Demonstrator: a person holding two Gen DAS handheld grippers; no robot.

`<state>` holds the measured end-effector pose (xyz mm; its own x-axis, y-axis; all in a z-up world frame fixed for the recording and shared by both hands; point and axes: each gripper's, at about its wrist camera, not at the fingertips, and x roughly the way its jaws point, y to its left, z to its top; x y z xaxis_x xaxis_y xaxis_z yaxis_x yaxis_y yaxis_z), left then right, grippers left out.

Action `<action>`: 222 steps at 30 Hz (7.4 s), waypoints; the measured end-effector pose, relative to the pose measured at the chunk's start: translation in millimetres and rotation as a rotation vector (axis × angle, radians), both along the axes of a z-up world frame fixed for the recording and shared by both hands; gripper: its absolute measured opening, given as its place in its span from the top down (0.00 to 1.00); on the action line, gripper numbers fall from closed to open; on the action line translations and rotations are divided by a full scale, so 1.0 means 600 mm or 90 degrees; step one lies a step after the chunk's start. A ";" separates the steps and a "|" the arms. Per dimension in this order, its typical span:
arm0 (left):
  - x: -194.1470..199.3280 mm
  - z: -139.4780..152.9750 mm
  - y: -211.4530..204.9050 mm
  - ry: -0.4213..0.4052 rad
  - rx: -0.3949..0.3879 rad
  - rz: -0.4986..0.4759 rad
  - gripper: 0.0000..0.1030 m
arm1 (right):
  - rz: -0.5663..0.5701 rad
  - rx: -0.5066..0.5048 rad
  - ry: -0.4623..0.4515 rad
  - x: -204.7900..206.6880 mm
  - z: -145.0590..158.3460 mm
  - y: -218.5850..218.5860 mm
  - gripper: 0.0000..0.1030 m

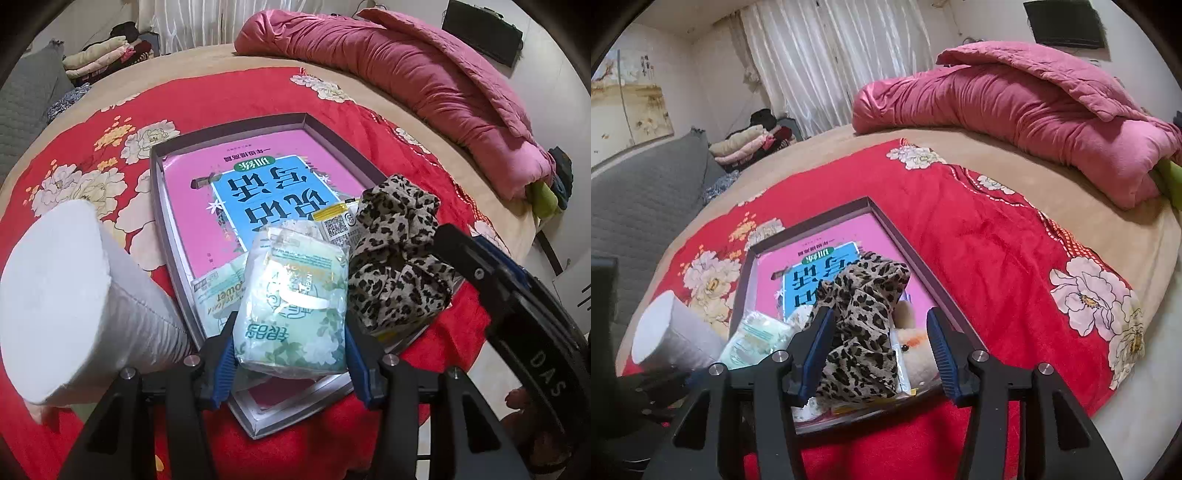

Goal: Organize soft objects
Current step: 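Lower the tissue pack into the tray with left tool while right tool releases scrunchie, then withdraw both open tools from the tray back toward the pile, then move both open tools over the pink sponge and green blender bag, then grasp the pink round sponge with left tool while right tool grasps the green blender bag, then lift the sponge and blender bag and carry both toward the tray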

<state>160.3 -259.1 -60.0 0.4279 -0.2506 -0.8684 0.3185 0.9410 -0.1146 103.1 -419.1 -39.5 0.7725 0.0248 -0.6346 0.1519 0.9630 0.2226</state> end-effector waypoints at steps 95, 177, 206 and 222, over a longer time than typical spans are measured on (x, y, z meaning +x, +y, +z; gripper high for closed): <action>-0.081 0.061 0.526 -0.066 -0.133 0.362 0.34 | 0.357 -0.130 -0.023 -0.101 0.072 0.441 0.27; 0.010 -0.046 0.530 -0.007 -0.234 0.343 0.57 | 0.385 -0.165 0.085 0.006 -0.090 0.487 0.60; -0.063 0.012 0.539 -0.073 -0.186 0.369 0.57 | 0.408 -0.142 0.035 -0.047 -0.038 0.477 0.60; -0.107 0.094 0.501 -0.143 -0.141 0.347 0.57 | 0.420 -0.133 -0.051 -0.088 0.024 0.471 0.60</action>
